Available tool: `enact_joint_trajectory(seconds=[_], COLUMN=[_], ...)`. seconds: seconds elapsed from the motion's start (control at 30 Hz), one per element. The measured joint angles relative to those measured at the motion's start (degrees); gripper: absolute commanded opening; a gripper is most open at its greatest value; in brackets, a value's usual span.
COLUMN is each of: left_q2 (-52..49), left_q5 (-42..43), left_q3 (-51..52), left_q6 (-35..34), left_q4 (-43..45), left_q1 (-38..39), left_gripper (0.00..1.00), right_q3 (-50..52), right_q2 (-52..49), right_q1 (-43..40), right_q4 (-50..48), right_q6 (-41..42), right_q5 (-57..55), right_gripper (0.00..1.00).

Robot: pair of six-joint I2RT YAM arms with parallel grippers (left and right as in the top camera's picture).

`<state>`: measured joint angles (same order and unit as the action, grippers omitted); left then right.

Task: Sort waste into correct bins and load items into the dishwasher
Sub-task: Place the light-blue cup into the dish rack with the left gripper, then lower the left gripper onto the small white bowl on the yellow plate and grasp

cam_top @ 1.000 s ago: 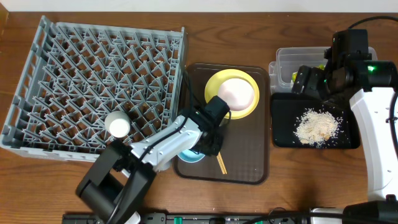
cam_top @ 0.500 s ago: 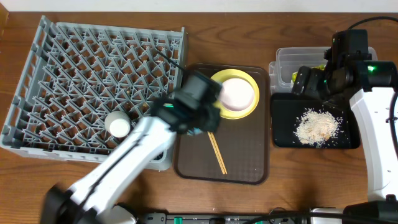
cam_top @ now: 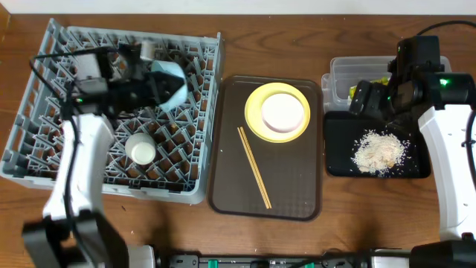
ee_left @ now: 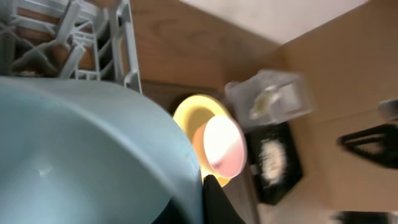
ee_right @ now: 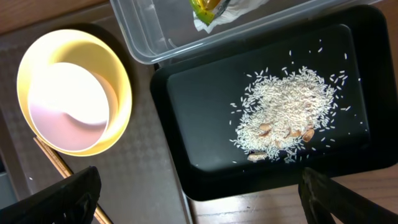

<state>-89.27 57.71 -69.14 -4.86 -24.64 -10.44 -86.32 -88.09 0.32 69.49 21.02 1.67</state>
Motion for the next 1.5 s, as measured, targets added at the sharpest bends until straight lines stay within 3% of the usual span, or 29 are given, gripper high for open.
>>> enact_joint_trajectory(seconds=[0.23,0.37,0.4,0.43,0.53,0.83,1.1,1.23,1.5], left_q2=[-12.81,-15.37,-15.72,-16.06,-16.61,-15.13,-0.68,6.03,9.03], left_q5=[15.67,20.39,20.5,20.57,20.5,8.15,-4.5,-9.35,-24.44], left_q3=[0.0,0.0,0.0,0.0,0.0,0.0,0.0,0.0,-1.73], left_q6=[-3.13,-4.66,-4.59,-4.9,-4.83,-5.66,-5.64,-5.64,-5.6], left_q4=[5.6,5.53,5.55,5.44,5.2,-0.61,-2.91,-6.23,-13.44], left_q1=[-9.79,-12.74,-13.53,-14.27,-17.0,-24.33,-23.87,-18.4,5.4], left_gripper=[0.08,0.37,0.57,0.7,0.83,0.88,0.92,0.92,0.93], right_q3=[0.0,0.0,0.0,0.0,0.0,0.0,0.0,0.0,0.0], right_q2=[0.0,0.0,0.0,0.0,0.0,0.0,0.0,0.0,0.0], right_q1=[0.0,0.0,0.0,0.0,0.0,0.0,0.0,0.0,-0.52], right_q4=[0.11,0.11,0.09,0.11,0.11,0.09,0.07,0.15,1.29], right_q6=[0.0,0.0,0.0,0.0,0.0,0.0,0.0,-0.04,0.0], right_q5=[-0.02,-0.02,-0.02,-0.02,-0.02,-0.02,-0.04,-0.7,-5.31], right_gripper=[0.99,0.99,0.99,0.99,0.99,0.99,0.99,0.99,0.99])
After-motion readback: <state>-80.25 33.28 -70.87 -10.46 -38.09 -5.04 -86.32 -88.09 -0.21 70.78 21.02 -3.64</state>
